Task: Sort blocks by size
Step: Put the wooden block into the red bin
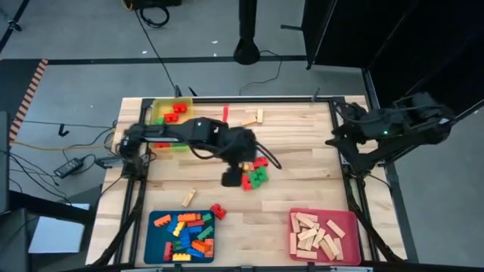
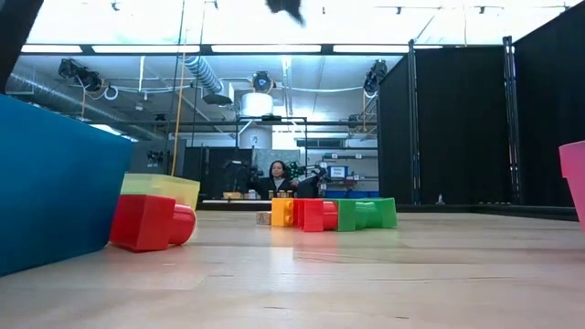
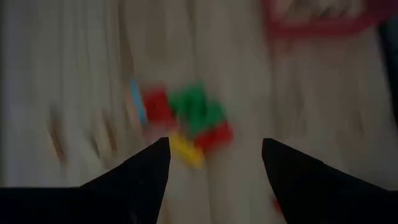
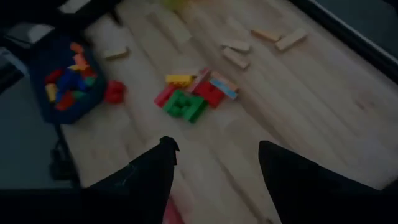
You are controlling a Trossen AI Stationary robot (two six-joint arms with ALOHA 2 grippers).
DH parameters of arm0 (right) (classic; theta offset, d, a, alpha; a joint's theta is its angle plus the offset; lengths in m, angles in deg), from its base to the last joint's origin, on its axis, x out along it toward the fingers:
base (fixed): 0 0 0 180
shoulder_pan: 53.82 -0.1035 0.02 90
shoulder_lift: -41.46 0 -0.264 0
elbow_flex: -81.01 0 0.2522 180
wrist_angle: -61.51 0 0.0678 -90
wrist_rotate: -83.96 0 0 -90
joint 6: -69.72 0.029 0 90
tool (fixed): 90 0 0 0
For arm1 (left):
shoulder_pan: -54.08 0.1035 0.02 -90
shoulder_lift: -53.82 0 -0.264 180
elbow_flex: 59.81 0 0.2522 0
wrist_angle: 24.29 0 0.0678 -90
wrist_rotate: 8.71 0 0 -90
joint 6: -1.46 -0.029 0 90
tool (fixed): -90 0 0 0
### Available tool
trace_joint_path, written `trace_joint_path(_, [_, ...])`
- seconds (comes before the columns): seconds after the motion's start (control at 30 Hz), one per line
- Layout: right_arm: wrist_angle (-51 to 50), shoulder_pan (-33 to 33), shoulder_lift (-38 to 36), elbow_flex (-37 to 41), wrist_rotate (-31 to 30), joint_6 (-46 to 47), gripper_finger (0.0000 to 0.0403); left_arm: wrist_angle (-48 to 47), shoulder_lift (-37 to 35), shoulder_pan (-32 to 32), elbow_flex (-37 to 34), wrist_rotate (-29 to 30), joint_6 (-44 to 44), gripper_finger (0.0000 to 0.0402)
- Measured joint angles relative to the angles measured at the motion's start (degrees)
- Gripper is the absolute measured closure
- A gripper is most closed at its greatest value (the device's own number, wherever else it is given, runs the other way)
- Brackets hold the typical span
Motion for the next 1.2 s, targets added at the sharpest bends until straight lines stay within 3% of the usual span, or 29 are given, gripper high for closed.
trace_joint_path(0.2, [0.0, -2.9, -1.0, 0.0, -0.8, 2.0, 0.0158, 2.9, -18.5, -1.8, -29.4, 7.8, 20.3, 0.0142])
trace_joint_path(0.3, [0.0, -3.6, -0.7, 0.0, -1.0, 2.1, 0.0158, 7.3, -25.0, -5.5, -43.6, 10.0, 36.2, 0.0142])
trace_joint_path(0.4, [0.0, -4.0, -0.4, 0.0, -1.1, 1.7, 0.0158, 10.3, -30.5, -10.7, -54.2, 13.1, 55.1, 0.0142])
trace_joint_path(0.5, [0.0, -4.2, -0.1, 0.0, -1.2, 1.6, 0.0158, 12.1, -31.3, -15.4, -61.4, 13.7, 68.4, 0.0142])
trace_joint_path(0.8, [0.0, -4.2, 0.1, 0.0, -4.3, 1.2, 0.0158, 12.5, -28.3, -19.3, -68.1, 11.1, 86.7, 0.0142])
trace_joint_path(1.2, [0.0, -4.2, 0.1, 0.0, -5.6, 0.1, 0.0158, 17.4, -18.6, -19.6, -68.5, 5.0, 88.6, 0.0142])
